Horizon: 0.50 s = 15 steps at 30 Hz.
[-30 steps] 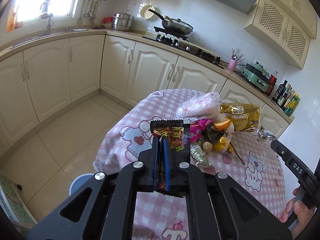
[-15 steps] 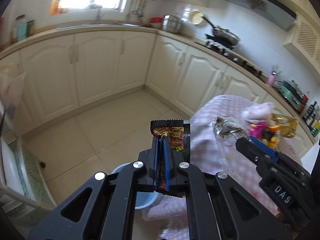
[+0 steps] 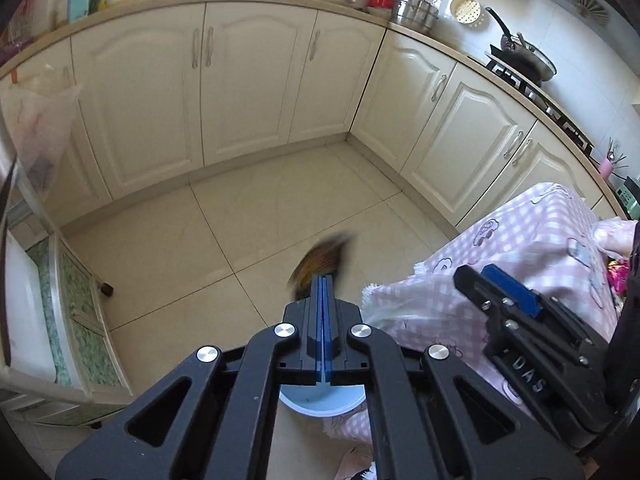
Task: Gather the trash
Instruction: 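Carry both wrappers over the blue bucket and open both tools, then move both tools back to the trash pile on the table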
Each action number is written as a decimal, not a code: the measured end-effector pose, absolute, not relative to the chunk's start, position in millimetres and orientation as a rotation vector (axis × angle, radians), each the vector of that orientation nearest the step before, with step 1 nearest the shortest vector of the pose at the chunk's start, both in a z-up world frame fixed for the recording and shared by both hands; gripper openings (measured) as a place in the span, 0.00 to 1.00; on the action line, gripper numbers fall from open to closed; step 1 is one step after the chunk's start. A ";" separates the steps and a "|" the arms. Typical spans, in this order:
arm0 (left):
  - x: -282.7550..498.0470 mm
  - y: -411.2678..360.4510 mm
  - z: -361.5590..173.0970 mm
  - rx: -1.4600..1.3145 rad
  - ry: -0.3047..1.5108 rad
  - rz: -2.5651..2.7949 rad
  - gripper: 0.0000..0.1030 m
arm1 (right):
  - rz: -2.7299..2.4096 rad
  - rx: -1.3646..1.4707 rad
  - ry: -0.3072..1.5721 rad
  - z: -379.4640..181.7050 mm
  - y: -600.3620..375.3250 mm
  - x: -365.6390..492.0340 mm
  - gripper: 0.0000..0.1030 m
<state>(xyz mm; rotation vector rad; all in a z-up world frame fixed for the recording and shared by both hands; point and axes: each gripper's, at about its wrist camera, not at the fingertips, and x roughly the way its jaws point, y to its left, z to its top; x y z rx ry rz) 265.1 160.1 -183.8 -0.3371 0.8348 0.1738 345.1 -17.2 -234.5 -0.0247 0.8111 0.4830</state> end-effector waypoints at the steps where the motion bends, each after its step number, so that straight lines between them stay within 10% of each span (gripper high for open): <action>1: 264.5 160.3 -186.6 -0.335 0.835 0.169 0.00 | 0.480 -0.024 0.817 -237.3 -17.3 346.6 0.35; 15: 281.5 148.1 -194.7 -0.341 0.841 0.062 0.00 | 0.415 -0.029 0.815 -244.5 -34.7 356.1 0.41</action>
